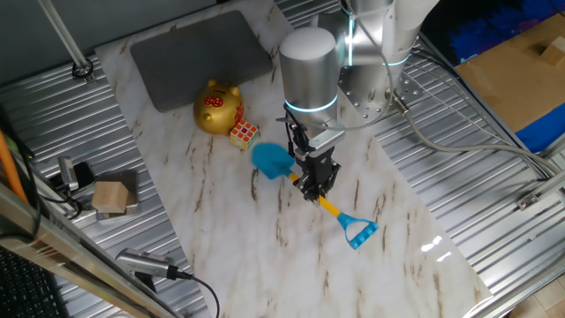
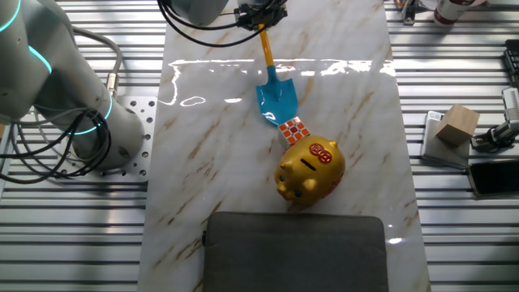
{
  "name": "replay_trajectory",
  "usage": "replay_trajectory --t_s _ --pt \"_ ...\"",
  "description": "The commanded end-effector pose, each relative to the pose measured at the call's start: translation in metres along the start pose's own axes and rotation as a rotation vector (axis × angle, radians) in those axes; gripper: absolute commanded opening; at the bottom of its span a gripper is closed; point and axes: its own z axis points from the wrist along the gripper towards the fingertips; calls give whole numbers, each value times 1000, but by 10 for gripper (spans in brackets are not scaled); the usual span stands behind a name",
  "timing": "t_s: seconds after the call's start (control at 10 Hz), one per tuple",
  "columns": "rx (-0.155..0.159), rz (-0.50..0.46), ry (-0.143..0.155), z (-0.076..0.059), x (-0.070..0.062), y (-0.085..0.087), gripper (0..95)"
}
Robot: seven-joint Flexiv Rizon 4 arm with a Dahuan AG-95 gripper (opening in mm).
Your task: Use a shovel to scoop up an object
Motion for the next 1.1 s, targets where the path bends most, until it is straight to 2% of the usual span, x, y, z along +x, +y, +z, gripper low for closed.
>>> replay_trajectory --t_s 0.1,0.6,1.1 --pt "0 -3 -4 2 1 0 0" --pt "-1 -39 -3 11 10 -1 0" --pt "-7 -68 9 11 18 -4 0"
